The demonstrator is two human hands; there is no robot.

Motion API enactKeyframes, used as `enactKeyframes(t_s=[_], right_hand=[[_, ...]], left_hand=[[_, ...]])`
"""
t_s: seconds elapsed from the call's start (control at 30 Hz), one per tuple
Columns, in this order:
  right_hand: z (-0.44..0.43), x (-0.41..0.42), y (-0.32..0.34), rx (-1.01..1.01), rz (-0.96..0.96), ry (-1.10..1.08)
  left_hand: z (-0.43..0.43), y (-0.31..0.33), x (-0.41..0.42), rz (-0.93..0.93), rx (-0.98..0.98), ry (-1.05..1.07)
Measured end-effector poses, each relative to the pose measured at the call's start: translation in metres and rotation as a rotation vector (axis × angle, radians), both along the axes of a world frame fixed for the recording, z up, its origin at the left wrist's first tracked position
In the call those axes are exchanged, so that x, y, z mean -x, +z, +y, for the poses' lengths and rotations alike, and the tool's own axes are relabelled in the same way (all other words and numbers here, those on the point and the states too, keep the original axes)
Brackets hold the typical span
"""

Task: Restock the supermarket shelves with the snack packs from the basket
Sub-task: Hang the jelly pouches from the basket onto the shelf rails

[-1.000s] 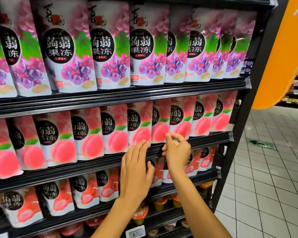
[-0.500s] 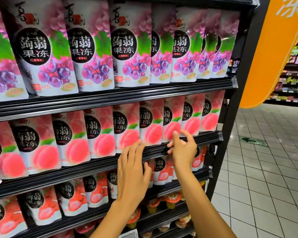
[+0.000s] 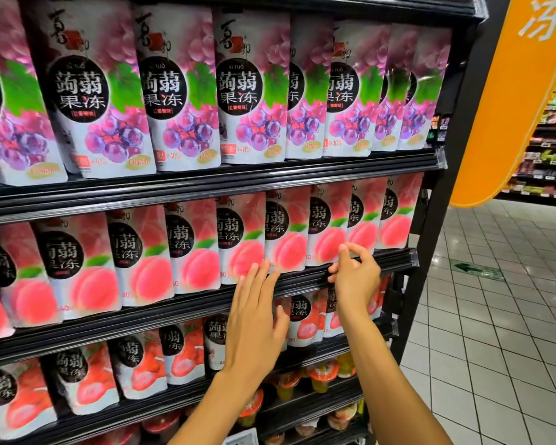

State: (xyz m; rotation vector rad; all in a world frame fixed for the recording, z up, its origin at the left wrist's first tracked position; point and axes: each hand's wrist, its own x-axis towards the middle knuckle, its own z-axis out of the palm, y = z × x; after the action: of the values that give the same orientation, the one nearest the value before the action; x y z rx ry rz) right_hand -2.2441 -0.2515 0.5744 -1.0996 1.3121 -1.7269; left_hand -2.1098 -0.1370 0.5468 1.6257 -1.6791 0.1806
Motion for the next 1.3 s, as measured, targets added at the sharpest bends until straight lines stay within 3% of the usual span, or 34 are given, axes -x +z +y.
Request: enactKeyframes(t_s=[0.43, 0.93, 1.1, 1.2, 1.3], right_hand=[[-0.002, 0.002, -0.003, -0.005, 0.028, -0.007], [0.014, 0.002, -0.008, 0.041, -0.112, 0.049], [0.047, 0.004, -0.025, 0.039, -0.016, 0.080], [0.070, 0.003, -0.054, -0.047, 0.098, 0.118], [0.093, -0.001, -0.084, -0.156, 0.086, 0.201]], left_hand=[[0.001, -0.004, -0.002, -0.027, -0.014, -0.058], [0.016, -0.005, -0.015, -0.021, 0.025, -0.099], [0.029, -0.018, -0.023, 0.101, 0.007, -0.128], [0.045, -0.043, -0.027, 0.216, -0.060, -0.138], [0.063, -0.069, -0.033, 0.315, -0.148, -0.144]])
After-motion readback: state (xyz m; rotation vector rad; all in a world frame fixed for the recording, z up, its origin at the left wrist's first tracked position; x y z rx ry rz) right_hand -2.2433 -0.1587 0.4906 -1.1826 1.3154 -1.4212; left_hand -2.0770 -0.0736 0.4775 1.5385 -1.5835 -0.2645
